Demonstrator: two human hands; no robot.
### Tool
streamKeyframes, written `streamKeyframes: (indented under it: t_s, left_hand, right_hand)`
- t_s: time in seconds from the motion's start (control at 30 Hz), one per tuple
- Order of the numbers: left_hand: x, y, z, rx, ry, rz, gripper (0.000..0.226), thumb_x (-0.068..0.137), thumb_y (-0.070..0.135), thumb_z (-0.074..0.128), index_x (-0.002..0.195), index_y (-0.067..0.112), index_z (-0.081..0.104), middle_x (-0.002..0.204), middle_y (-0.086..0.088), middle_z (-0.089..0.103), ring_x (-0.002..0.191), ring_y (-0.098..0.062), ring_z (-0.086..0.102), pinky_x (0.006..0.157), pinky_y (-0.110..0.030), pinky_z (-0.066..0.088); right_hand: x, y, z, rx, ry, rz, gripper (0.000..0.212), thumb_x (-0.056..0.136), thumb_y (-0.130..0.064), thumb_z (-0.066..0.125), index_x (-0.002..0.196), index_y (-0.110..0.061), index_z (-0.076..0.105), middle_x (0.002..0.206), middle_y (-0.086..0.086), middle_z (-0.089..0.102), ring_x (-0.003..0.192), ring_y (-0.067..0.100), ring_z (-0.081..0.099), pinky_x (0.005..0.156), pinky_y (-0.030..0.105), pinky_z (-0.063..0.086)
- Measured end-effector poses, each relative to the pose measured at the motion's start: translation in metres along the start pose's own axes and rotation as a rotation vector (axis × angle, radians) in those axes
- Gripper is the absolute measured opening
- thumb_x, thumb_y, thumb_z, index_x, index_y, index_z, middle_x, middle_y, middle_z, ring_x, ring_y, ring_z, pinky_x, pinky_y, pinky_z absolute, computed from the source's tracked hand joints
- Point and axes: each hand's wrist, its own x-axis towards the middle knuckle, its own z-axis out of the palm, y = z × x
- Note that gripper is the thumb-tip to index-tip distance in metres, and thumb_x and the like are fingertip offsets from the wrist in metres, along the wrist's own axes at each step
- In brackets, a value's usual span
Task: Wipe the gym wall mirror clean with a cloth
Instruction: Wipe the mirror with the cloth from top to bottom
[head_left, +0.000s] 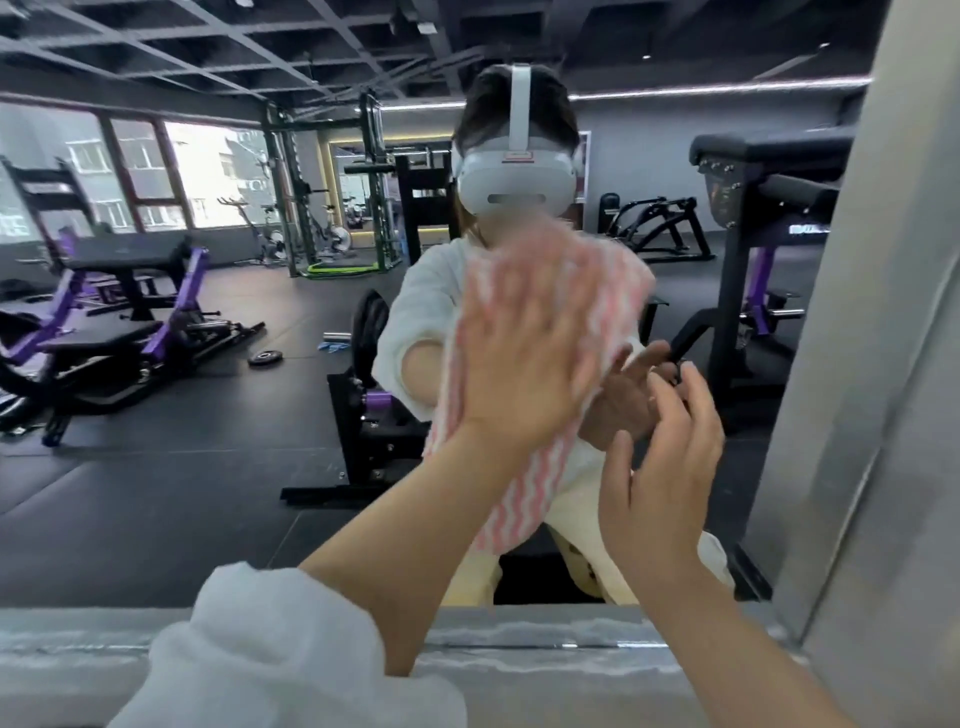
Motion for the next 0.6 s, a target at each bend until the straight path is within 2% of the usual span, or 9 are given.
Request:
streamKeyframes:
  t_s: [0.07,0.13,0.17,0.23,0.3,0.4,0.47,0.53,0.6]
  left_hand:
    - [-0.025,0.021,0.013,0.088,-0.065,0.336,0.051,0.101,0.036,0.012,0.148,0.021,0.024,0.160,-0.005,0.009,0.147,-0.027,-0.002,0.116,-0.048,-0.006]
    - [-0.055,0.032,0.014,0.219,-0.073,0.397,0.047,0.099,0.032,0.012,0.134,0.033,0.043,0.135,0.023,0.051,0.146,-0.025,0.004,0.116,-0.028,-0.008]
    - [-0.067,0.030,0.014,0.259,-0.065,0.395,0.043,0.099,0.031,0.013,0.127,0.036,0.045,0.118,0.034,0.056,0.146,-0.026,0.000,0.114,-0.020,-0.006]
    - [-0.084,0.010,0.012,0.237,-0.093,0.546,0.039,0.093,0.036,0.033,0.124,0.030,0.056,0.121,0.022,0.061,0.144,-0.024,0.012,0.116,-0.029,-0.007]
    - [-0.093,-0.025,0.013,0.215,-0.183,0.655,0.054,0.088,0.043,0.045,0.139,0.025,0.045,0.146,0.004,0.043,0.145,-0.025,0.011,0.116,-0.044,-0.005]
    - [-0.086,-0.083,0.001,0.125,-0.074,0.308,0.056,0.099,0.048,0.019,0.150,0.026,0.016,0.159,-0.002,0.007,0.146,-0.025,-0.010,0.112,-0.048,-0.004]
    - [-0.068,-0.120,-0.020,0.156,-0.002,-0.048,0.057,0.100,0.048,0.008,0.151,0.024,-0.002,0.160,-0.005,-0.012,0.145,-0.027,-0.016,0.113,-0.048,-0.012]
    - [-0.045,-0.136,-0.038,0.094,0.069,-0.407,0.058,0.101,0.044,0.012,0.151,0.019,-0.004,0.159,-0.016,-0.003,0.145,-0.035,-0.007,0.115,-0.051,-0.008]
    - [-0.024,-0.126,-0.044,-0.014,0.154,-0.619,0.058,0.102,0.037,0.016,0.151,0.011,0.001,0.158,-0.022,0.005,0.145,-0.038,0.002,0.118,-0.052,0.000]
  right_hand:
    - [-0.003,-0.005,-0.002,0.011,0.008,0.021,0.047,0.088,-0.004,0.047,0.133,-0.014,0.037,0.147,0.010,0.027,0.135,0.024,0.026,0.109,0.040,0.027]
    - [-0.005,-0.013,-0.002,-0.009,-0.025,0.013,0.051,0.086,-0.002,0.048,0.134,-0.016,0.037,0.148,0.011,0.028,0.137,0.023,0.023,0.112,0.038,0.023]
    - [-0.006,-0.016,-0.002,-0.029,-0.045,0.007,0.049,0.087,-0.003,0.048,0.133,-0.017,0.038,0.148,0.013,0.029,0.137,0.023,0.023,0.112,0.035,0.021]
    - [-0.007,-0.017,-0.003,-0.066,-0.092,-0.008,0.044,0.088,-0.011,0.046,0.131,-0.016,0.039,0.148,0.016,0.031,0.135,0.027,0.024,0.110,0.030,0.017]
    - [-0.007,-0.017,-0.002,-0.081,-0.142,-0.022,0.042,0.088,-0.018,0.042,0.130,-0.015,0.041,0.149,0.016,0.030,0.135,0.030,0.026,0.112,0.036,0.020]
    - [-0.007,-0.022,0.006,-0.111,-0.201,-0.059,0.042,0.087,-0.019,0.041,0.129,-0.013,0.045,0.148,0.012,0.028,0.134,0.036,0.029,0.107,0.055,0.034]
    - [-0.008,-0.033,0.014,-0.104,-0.229,-0.086,0.042,0.085,-0.018,0.042,0.127,-0.015,0.045,0.147,0.012,0.029,0.135,0.037,0.030,0.106,0.057,0.035]
    - [-0.013,-0.043,0.020,-0.085,-0.239,-0.131,0.042,0.084,-0.018,0.042,0.125,-0.017,0.044,0.147,0.014,0.032,0.135,0.036,0.029,0.109,0.053,0.031]
    - [-0.017,-0.052,0.028,-0.079,-0.232,-0.193,0.041,0.084,-0.019,0.040,0.125,-0.015,0.045,0.145,0.015,0.035,0.133,0.034,0.030,0.109,0.047,0.028]
